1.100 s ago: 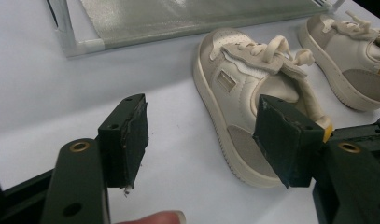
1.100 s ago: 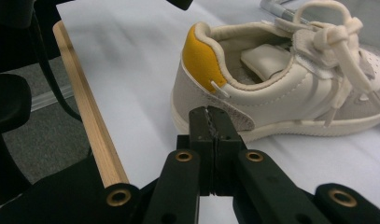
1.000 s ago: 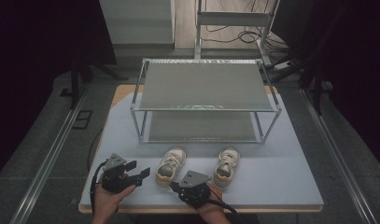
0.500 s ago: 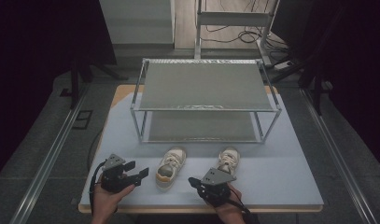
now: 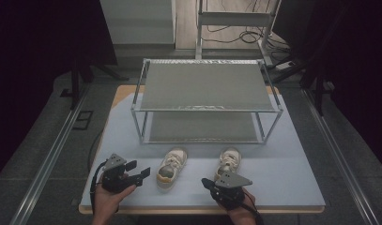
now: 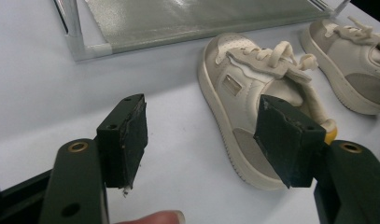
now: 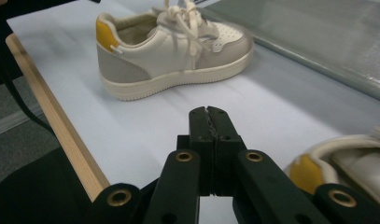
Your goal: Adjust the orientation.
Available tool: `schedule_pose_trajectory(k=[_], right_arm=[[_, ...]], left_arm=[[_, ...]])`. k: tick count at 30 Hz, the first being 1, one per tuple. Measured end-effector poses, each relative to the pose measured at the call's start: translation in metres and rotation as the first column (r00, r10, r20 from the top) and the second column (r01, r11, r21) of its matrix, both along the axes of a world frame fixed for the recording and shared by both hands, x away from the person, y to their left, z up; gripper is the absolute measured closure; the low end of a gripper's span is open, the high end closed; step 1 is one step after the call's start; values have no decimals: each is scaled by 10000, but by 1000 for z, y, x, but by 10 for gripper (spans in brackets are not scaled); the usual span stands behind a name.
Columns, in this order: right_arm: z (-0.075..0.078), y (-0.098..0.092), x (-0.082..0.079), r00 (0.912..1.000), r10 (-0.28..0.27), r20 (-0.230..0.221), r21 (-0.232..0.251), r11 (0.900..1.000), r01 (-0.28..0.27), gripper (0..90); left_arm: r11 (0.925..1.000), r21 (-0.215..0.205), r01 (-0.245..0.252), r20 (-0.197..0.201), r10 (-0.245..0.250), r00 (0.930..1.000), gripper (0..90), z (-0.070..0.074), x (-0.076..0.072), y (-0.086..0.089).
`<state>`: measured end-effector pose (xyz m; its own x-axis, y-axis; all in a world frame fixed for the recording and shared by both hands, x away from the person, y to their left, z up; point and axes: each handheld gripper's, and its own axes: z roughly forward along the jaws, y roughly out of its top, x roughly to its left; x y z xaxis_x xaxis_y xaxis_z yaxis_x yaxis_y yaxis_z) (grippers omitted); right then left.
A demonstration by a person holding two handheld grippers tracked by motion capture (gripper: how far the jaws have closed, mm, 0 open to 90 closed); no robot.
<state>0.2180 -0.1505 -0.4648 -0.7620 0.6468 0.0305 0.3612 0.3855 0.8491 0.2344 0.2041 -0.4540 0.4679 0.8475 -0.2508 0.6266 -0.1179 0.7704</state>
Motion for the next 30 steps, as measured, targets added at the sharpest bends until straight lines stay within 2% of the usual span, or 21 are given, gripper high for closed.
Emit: schedule_pose_trajectory(k=[5, 12, 17, 23, 24, 30], right_arm=[[3, -5, 2, 9998, -220, 2, -80, 9997, 220, 897], [-3, -11, -1, 9992, -369, -150, -220, 9991, 365, 898], [-1, -11, -2, 9990, -426, -102, -222, 9989, 423, 898], [-3, -20, 0, 9958, -905, -129, -287, 9955, 901, 898], [-2, -24, 0, 9955, -928, -211, -184, 9955, 925, 899], [-2, -30, -5, 9935, -1124, -187, -293, 9933, 1118, 899]], left_arm=[[10000, 17, 14, -76, -14, 10000, 343, -2, 2, 1], [9999, 105, -10, -65, 11, 10000, 343, 0, 1, -4], [9999, 131, 107, 2, -107, 9999, 340, 2, -1, -6], [9999, 52, 146, 25, -146, 9999, 339, 3, 2, -4], [9998, 68, 174, -28, -174, 9998, 339, 2, 4, -4], [9995, 124, 295, -92, -294, 9995, 337, 1, 7, -7]])
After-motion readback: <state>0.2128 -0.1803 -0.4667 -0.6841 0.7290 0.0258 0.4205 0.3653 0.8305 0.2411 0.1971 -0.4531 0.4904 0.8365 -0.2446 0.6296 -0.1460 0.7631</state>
